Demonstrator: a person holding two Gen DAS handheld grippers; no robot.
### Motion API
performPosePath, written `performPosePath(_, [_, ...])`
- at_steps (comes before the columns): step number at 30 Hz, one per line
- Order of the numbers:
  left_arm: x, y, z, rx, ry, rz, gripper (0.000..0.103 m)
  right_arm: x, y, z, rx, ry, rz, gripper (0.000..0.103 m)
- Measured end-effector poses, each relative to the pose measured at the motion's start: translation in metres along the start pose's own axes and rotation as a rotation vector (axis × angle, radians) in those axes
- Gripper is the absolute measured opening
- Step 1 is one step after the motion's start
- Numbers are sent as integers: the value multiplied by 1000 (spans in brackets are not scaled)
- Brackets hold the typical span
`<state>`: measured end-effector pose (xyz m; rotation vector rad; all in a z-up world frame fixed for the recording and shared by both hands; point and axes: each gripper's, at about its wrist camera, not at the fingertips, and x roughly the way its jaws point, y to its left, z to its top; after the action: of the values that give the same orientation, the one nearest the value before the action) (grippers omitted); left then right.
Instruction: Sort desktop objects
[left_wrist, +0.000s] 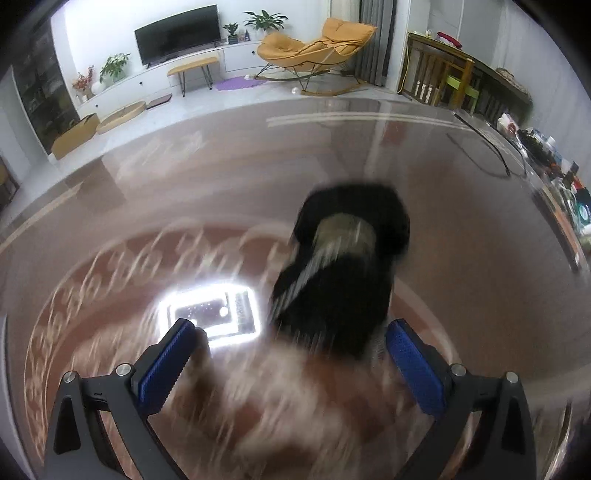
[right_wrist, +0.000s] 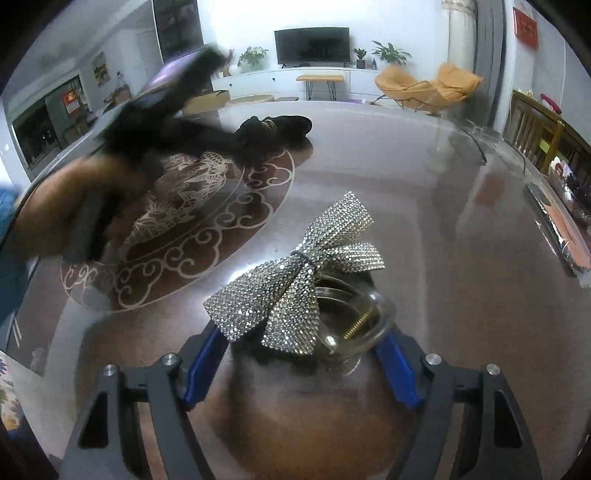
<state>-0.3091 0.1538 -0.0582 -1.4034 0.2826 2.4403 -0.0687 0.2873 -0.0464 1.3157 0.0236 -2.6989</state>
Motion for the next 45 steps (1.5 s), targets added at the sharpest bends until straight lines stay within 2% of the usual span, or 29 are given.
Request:
performPosePath(1, [4,-4,7,16,-11,10,103,0,1,-1,-5,2,-6,77])
performPosePath(2, [5,-9,13,28,-44,17,92,1,2,-1,-7,3,-10,78])
performPosePath(3, [5,-9,16,23,-61,-2,68,1,3,-1,-11,5,-14,78])
performPosePath(4, [4,-9,19,4,-75,-8,58,1,4,-2,-14,6,-19,78])
performPosePath(5, [3,-8,21,-6,-78,-5,38,1,5,-1,-17,7,-23,78])
performPosePath(8, [-4,-1,8,-19,-89,3,36,2,6,-1,-24,11,-32,78])
performPosePath(11, [-25,18,-31,-44,-93,4,35,2,4,0,-7,4,-11,78])
performPosePath(13, [-43,34,-62,-44,-91,29,36,1,2,0,-2,2,-5,78])
performPosePath(16, [-79,76,-128,-107,-94,73,37,5,15,3,-35,5,1,77])
performPosePath(22, [-119,136,-211,-258,-107,134,38,27,81,23,-91,12,20,78])
performPosePath(23, [-121,137,-215,-260,-109,135,39,31,91,27,-92,15,9,79])
performPosePath(24, [-122,138,-218,-252,-113,128,46,35,98,30,-89,18,-7,82])
performPosePath(25, [-121,135,-220,-237,-115,125,53,39,104,32,-80,26,-11,93])
performPosePath(26, [-120,133,-224,-211,-116,134,73,43,109,34,-81,39,-26,102])
performPosePath(27, [-118,132,-227,-208,-113,143,88,44,111,35,-84,41,-42,103])
performPosePath(30, [-114,145,-226,-250,-88,144,103,47,107,37,-56,51,-26,103])
performPosePath(45, [-111,143,-226,-256,-79,153,103,49,104,39,-35,49,-48,103])
